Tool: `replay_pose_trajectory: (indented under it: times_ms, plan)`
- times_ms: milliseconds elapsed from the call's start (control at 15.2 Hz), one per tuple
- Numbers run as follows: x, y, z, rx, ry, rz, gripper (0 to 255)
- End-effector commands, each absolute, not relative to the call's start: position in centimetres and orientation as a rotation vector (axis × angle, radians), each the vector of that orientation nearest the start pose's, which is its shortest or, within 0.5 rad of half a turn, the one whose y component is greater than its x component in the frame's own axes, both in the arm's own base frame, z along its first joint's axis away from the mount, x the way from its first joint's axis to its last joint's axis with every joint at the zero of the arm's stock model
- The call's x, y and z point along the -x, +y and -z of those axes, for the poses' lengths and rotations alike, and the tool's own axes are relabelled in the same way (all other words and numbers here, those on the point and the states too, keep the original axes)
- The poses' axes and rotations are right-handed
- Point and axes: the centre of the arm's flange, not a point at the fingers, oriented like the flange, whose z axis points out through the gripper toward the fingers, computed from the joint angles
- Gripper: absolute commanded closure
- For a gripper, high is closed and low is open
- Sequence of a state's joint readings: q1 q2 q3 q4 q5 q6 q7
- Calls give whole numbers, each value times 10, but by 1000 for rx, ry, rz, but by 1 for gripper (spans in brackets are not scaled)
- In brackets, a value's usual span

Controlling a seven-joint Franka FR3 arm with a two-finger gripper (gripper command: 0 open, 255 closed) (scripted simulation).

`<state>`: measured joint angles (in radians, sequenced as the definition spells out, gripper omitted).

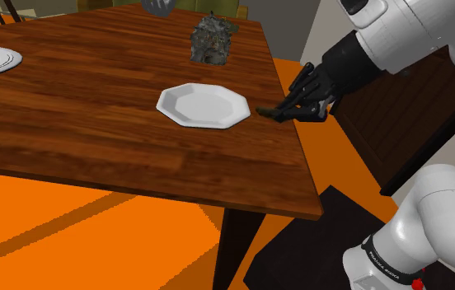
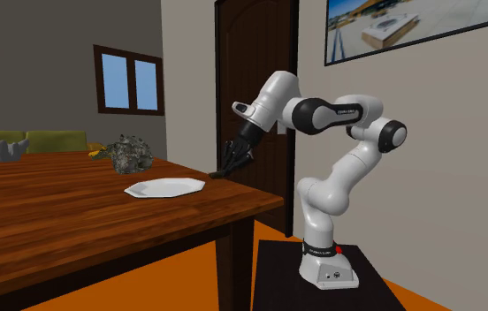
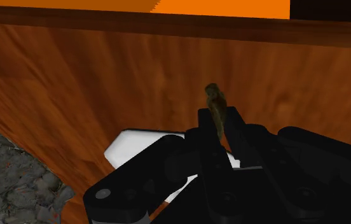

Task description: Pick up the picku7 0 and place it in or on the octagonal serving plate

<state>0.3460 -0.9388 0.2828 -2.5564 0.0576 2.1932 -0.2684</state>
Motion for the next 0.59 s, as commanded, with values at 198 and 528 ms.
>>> replay_pose_trajectory:
  times_ms: [198,528]
  plan:
    - [-246,212,-623,2843,-1251,913,255]
    - [-246,212,-649,2843,-1251,913,255]
